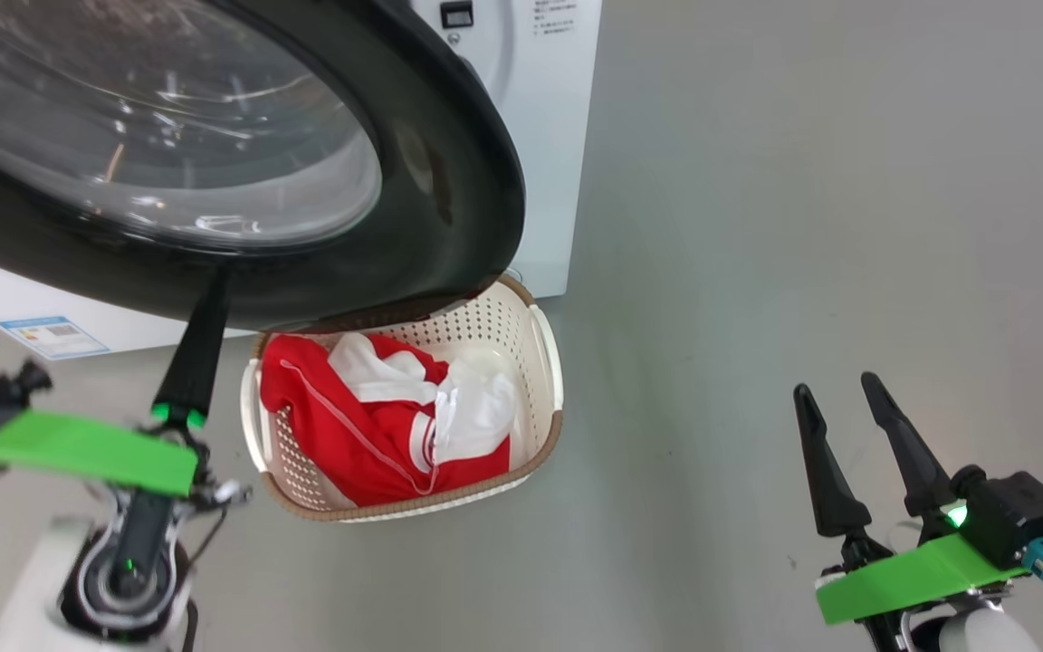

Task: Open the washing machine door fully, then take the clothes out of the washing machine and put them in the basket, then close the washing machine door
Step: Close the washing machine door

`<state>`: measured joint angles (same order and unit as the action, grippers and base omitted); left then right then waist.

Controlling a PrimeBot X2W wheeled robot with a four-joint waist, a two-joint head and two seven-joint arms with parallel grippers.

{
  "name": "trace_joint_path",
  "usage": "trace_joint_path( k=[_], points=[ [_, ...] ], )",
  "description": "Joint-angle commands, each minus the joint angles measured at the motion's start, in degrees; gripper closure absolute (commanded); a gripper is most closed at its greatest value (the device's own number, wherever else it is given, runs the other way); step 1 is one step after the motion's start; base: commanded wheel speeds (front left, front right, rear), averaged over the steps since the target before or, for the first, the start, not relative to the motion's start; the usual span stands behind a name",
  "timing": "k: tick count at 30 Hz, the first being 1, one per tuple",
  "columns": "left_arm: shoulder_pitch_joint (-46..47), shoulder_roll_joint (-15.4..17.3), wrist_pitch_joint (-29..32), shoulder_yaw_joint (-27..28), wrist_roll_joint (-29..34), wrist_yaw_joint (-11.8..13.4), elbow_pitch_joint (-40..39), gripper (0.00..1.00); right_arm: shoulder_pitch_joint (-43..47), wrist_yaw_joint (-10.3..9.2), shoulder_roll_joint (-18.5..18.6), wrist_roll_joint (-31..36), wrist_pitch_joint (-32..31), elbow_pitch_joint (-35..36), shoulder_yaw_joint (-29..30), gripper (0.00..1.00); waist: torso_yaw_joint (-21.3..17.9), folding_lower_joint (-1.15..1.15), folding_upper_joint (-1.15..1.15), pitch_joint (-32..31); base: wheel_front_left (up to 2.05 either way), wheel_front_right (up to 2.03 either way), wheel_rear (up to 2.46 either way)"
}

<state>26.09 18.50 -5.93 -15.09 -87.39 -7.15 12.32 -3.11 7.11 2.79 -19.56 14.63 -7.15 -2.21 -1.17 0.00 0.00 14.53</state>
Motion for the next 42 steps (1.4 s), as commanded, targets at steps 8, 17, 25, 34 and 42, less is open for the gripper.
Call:
trace_joint_path(
  k=[8,17,25,34,42],
  points=[
    [-7.67,3.8,-4.65,0.35,0.64,-0.34,-0.67,0.53,1.87,0.37,0.09,0.6,0.37,1.33,-0.55,0.0,1.04,0.0,0.0,-1.62,0.0,0.0,0.0],
    [-14.02,5.91,-8.17,-1.39,2.47,-0.34,-0.21,0.0,3.25,0.37,0.09,0.9,0.37,1.19,-0.09,0.0,1.43,0.0,0.0,-3.05,0.0,0.0,0.0],
    [-17.53,5.94,-9.03,1.4,8.72,-0.34,0.75,0.0,4.48,0.37,0.09,1.21,0.37,1.29,0.46,0.0,1.85,0.0,0.0,-4.21,0.0,0.0,0.0],
    [-22.2,1.9,-9.06,9.61,23.28,-0.34,0.08,0.0,6.23,0.37,0.09,1.48,0.37,1.12,0.77,0.0,2.38,0.0,0.0,-5.84,0.0,0.0,0.0],
    [-26.53,-2.14,-9.06,17.1,42.66,-0.34,-2.44,0.0,6.7,0.37,0.09,0.87,0.37,1.38,1.18,0.0,2.71,0.0,0.0,-7.21,0.0,0.0,0.0]
  ],
)
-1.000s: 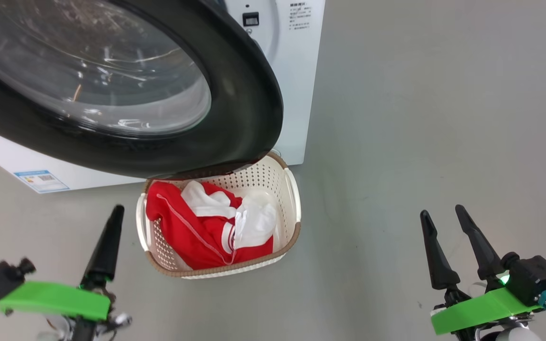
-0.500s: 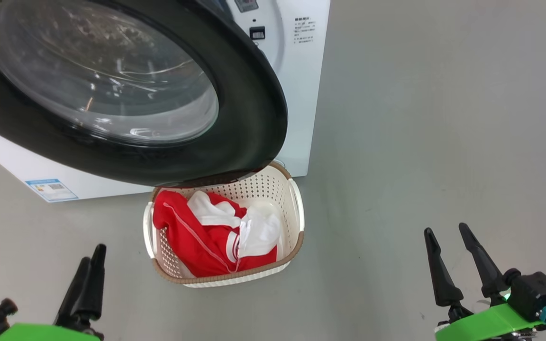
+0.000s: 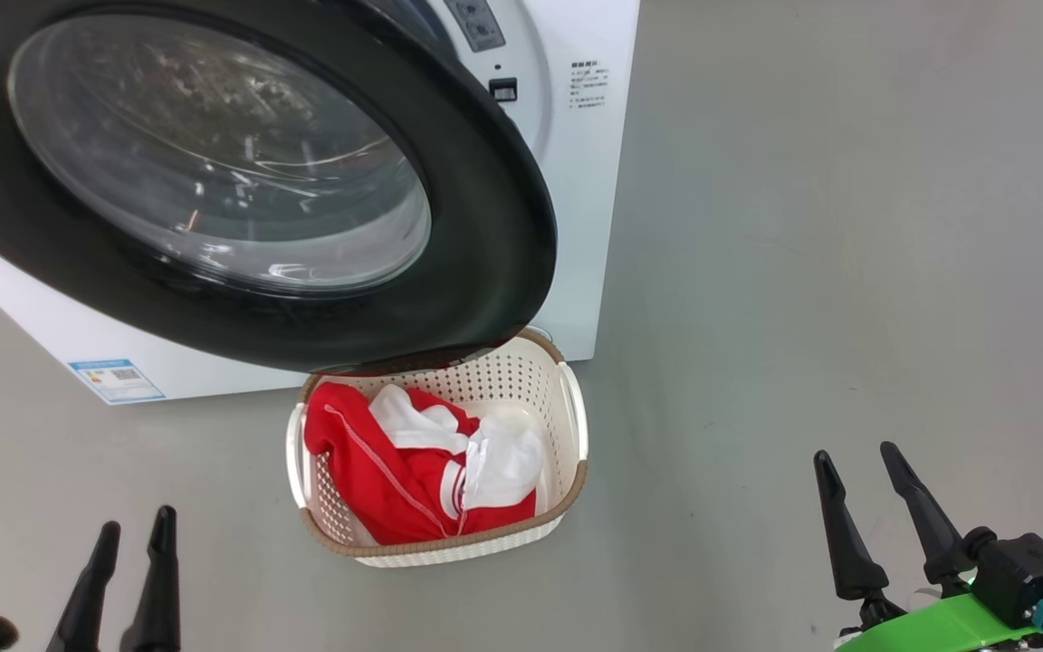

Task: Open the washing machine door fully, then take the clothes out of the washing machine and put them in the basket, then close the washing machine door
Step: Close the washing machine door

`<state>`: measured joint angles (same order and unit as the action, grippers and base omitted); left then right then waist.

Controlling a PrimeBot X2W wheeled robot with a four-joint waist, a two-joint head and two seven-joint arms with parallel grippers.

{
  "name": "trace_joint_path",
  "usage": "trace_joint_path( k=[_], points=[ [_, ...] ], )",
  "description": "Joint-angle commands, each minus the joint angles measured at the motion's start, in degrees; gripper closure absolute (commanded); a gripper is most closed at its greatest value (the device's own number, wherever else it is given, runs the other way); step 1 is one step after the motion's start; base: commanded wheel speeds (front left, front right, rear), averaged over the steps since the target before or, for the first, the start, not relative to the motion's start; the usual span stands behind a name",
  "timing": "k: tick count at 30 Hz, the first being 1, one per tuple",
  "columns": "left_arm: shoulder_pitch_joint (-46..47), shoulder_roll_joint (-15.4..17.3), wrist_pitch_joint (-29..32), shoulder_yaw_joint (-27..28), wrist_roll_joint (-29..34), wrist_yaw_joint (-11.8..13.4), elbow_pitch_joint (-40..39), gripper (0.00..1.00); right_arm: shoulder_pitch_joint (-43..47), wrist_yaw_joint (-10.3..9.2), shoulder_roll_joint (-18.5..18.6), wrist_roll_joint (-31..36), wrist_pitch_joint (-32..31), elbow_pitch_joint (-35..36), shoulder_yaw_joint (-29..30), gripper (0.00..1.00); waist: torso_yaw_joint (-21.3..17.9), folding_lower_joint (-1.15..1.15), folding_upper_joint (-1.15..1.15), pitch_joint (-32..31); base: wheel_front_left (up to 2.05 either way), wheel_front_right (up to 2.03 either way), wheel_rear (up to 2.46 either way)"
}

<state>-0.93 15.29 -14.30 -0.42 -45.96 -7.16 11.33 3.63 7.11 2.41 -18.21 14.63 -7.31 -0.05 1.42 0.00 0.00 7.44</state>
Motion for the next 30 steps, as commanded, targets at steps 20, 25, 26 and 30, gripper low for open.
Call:
trace_joint_path(
  k=[20,25,26,30],
  points=[
    [-1.95,-6.84,-0.7,9.42,28.56,-0.33,-5.74,0.0,0.55,0.37,0.47,-0.22,0.37,1.8,-0.46,0.0,0.84,0.0,0.0,-0.58,0.0,0.0,0.0],
    [-1.74,-6.88,-0.7,9.19,28.71,-0.33,-5.74,0.0,0.5,0.37,0.47,-0.26,0.37,1.92,-0.31,0.0,1.14,0.0,0.0,-0.34,0.0,0.0,0.0],
    [-1.67,-6.9,-0.7,9.13,28.67,-0.33,-5.74,0.0,0.49,0.37,0.47,-0.23,0.37,1.94,-0.29,0.0,1.23,0.0,0.0,-0.31,0.0,0.0,0.0],
    [-1.31,-7.11,-0.7,8.83,28.5,-0.33,-5.83,0.0,0.31,0.37,0.47,-0.18,0.37,2.1,-0.23,0.0,1.69,0.0,0.0,-0.09,0.0,0.0,0.0]
  ],
)
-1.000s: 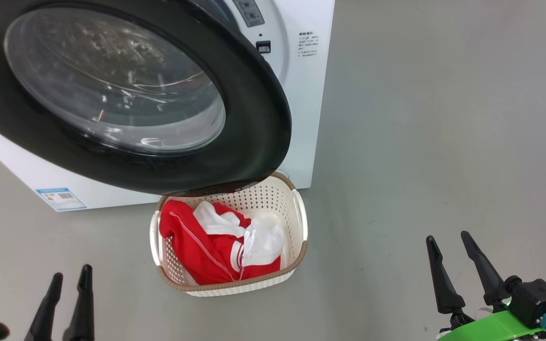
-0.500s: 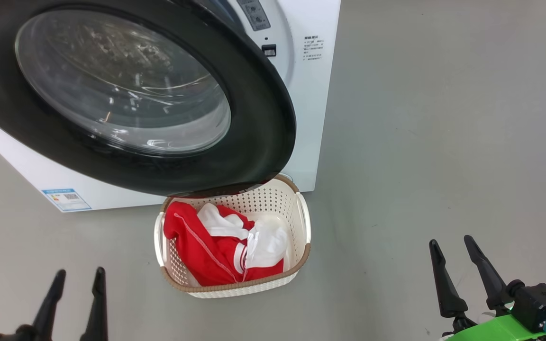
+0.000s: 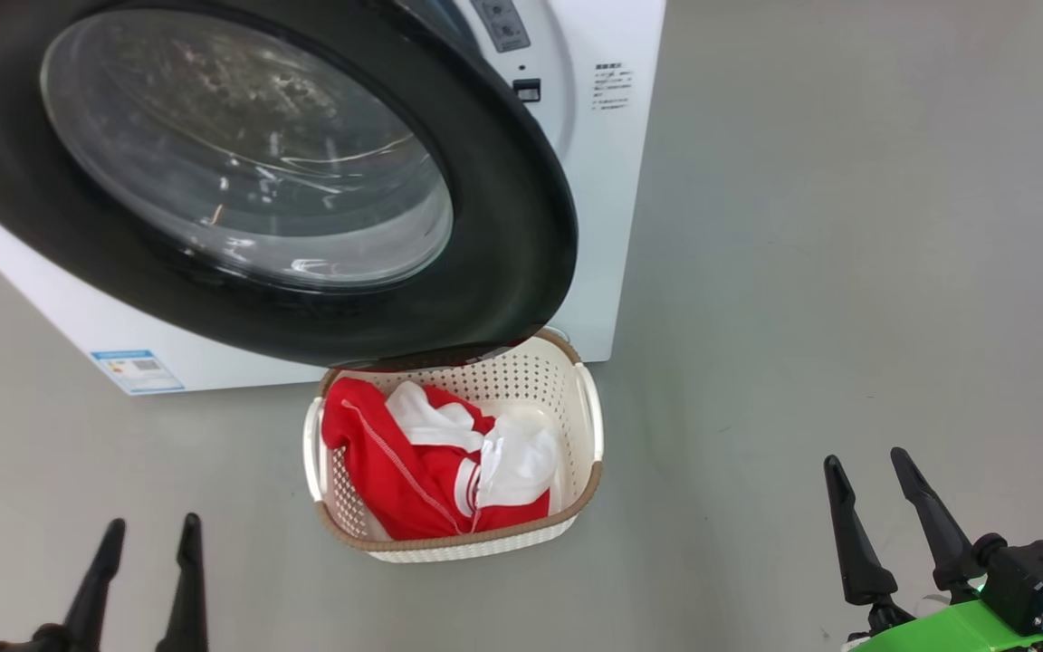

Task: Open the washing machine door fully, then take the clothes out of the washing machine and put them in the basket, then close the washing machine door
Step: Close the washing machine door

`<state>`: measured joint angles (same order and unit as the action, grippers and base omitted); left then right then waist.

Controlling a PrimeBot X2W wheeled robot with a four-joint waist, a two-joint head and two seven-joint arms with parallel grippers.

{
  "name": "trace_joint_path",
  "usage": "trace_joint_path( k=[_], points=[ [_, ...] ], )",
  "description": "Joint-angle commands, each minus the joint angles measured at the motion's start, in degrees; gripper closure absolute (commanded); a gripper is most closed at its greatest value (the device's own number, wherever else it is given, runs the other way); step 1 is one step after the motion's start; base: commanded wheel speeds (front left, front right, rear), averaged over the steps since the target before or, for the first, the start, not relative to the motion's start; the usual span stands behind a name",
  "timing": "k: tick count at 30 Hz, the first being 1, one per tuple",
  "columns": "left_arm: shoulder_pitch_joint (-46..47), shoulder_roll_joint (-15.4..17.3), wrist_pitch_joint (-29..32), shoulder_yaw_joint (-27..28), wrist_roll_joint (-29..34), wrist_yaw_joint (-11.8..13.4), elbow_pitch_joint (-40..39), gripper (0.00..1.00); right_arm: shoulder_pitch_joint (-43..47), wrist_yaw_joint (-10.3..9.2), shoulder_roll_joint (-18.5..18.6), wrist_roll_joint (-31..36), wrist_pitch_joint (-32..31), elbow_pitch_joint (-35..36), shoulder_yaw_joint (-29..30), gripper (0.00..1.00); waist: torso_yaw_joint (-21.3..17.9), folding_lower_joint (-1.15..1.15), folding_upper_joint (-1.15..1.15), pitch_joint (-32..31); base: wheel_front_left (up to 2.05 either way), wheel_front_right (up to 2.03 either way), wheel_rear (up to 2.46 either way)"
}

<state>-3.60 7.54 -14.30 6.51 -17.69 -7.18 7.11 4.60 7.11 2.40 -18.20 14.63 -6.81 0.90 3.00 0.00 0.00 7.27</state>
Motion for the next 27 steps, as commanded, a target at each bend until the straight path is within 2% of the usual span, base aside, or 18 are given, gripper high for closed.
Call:
trace_joint_path(
  k=[1,2,3,4,12,27],
  points=[
    [1.58,0.53,-0.7,1.59,0.17,-0.31,-1.68,0.0,-0.69,0.37,0.48,-0.24,0.37,1.72,-1.14,0.01,0.44,0.0,0.0,0.2,0.0,0.0,0.0],
    [1.81,0.45,-0.7,1.26,0.13,-0.31,-1.73,0.0,-0.74,0.37,0.48,-0.34,0.37,1.84,-1.18,0.32,0.78,0.0,0.0,0.35,0.0,0.0,0.0],
    [2.07,0.36,-0.7,0.88,0.14,-0.31,-1.75,0.0,-0.81,0.37,0.48,-0.52,0.37,1.94,-1.31,0.46,1.19,0.0,0.0,0.47,0.0,0.0,0.0],
    [2.34,0.24,-0.7,0.53,0.13,-0.31,-1.8,0.0,-0.92,0.37,0.48,-0.66,0.37,1.98,-1.56,1.0,1.62,0.0,0.0,0.64,0.0,0.0,0.0],
    [4.0,-1.48,-0.7,-1.17,0.34,-0.31,-1.58,0.0,-4.48,0.37,0.48,-0.43,0.37,1.46,-5.22,1.0,6.2,0.0,0.0,1.71,0.0,0.0,0.0],
    [6.41,-3.7,-0.7,-4.89,-0.7,-0.31,-1.14,0.0,-20.5,0.37,1.52,-1.37,0.37,-2.34,-13.16,1.0,12.76,0.0,0.0,5.99,0.0,0.0,0.0]
  ],
)
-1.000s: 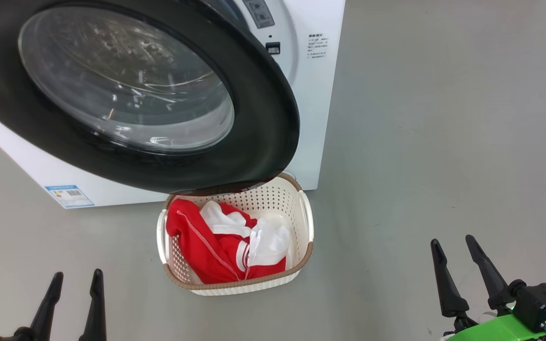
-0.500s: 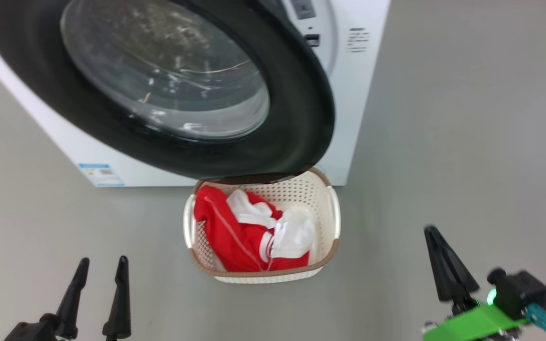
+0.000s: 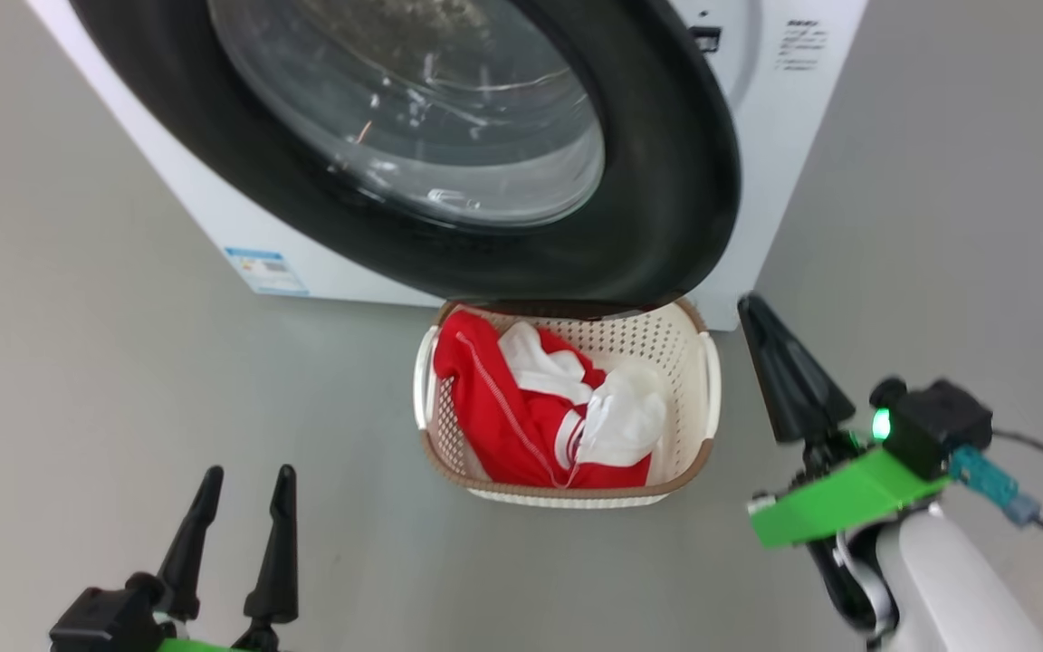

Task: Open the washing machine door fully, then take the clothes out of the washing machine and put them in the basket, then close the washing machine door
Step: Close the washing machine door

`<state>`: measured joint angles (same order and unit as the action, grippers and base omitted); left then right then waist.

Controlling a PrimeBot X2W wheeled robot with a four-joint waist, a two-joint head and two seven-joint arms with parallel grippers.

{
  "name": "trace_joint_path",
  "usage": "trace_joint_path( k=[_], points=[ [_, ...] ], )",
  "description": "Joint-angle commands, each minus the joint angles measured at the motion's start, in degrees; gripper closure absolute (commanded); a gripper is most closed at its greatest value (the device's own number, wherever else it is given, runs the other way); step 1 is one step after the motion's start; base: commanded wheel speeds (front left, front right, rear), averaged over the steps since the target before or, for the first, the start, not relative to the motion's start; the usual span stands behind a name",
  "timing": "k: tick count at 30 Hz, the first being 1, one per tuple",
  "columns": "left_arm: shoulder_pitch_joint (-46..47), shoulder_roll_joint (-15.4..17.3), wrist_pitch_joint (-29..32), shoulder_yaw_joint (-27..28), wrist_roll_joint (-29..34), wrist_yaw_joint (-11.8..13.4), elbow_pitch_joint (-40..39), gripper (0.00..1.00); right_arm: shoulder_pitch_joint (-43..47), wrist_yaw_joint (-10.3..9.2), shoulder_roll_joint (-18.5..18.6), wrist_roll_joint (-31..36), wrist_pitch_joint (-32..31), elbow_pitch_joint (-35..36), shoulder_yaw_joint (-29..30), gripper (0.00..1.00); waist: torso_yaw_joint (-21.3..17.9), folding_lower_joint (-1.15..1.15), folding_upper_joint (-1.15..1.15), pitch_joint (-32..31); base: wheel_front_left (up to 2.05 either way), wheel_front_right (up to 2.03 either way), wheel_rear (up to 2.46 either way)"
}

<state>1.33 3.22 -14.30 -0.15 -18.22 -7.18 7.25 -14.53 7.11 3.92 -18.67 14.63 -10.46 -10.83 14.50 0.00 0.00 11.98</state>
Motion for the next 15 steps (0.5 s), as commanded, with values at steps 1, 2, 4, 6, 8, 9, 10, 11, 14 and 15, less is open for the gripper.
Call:
trace_joint_path(
  k=[1,2,4,6,8,9,10,11,14,15],
  points=[
    [1.74,0.54,-0.7,1.58,-0.3,-0.31,-1.27,0.0,-2.41,0.37,0.04,-1.0,0.37,1.01,-1.68,1.0,1.58,0.0,0.0,1.67,0.0,0.0,0.0],
    [2.01,0.46,-0.7,1.36,-0.41,-0.31,-1.27,0.0,-3.36,0.37,0.06,-1.1,0.37,0.72,-1.96,1.0,1.88,0.0,0.0,2.03,0.0,0.0,0.0],
    [2.59,0.33,-0.7,0.85,-0.64,-0.31,-1.2,0.0,-5.04,0.37,0.12,-1.47,0.37,0.0,-2.27,1.0,2.46,0.0,0.0,2.8,0.0,0.0,0.0],
    [3.3,0.22,-0.7,0.38,-1.02,-0.31,-1.1,0.0,-6.67,0.37,0.31,-1.62,0.37,-0.74,-2.32,1.0,2.98,0.0,0.0,3.67,0.0,0.0,0.0],
    [4.07,0.11,-0.7,-0.11,-1.36,-0.31,-1.05,0.0,-8.29,0.37,0.35,-1.76,0.37,-1.26,-2.04,1.0,3.38,0.0,0.0,4.58,0.0,0.0,0.0],
    [4.43,0.07,-0.7,-0.33,-1.51,-0.31,-1.05,0.0,-9.06,0.37,0.35,-1.79,0.37,-1.43,-1.79,1.0,3.53,0.0,0.0,5.03,0.0,0.0,0.0],
    [4.77,0.02,-0.7,-0.55,-1.65,-0.31,-1.05,0.0,-9.74,0.37,0.32,-1.93,0.37,-1.58,-1.48,1.0,3.68,0.0,0.0,5.43,0.0,0.0,0.0],
    [5.06,-0.02,-0.7,-0.75,-1.78,-0.31,-1.06,0.0,-10.38,0.37,0.3,-2.02,0.37,-1.81,-1.26,1.0,3.8,0.0,0.0,5.8,0.0,0.0,0.0],
    [5.86,-0.12,-0.7,-1.4,-2.14,-0.31,-1.1,0.0,-12.13,0.37,0.44,-1.96,0.37,-2.33,-0.77,1.0,4.21,0.0,0.0,6.91,0.0,0.0,0.0],
    [5.86,-0.12,-0.7,-1.4,-2.14,-0.31,-1.1,0.0,-12.13,0.37,0.44,-1.96,0.37,-2.33,-0.77,1.0,4.21,0.0,0.0,6.91,0.0,0.0,0.0]
  ],
)
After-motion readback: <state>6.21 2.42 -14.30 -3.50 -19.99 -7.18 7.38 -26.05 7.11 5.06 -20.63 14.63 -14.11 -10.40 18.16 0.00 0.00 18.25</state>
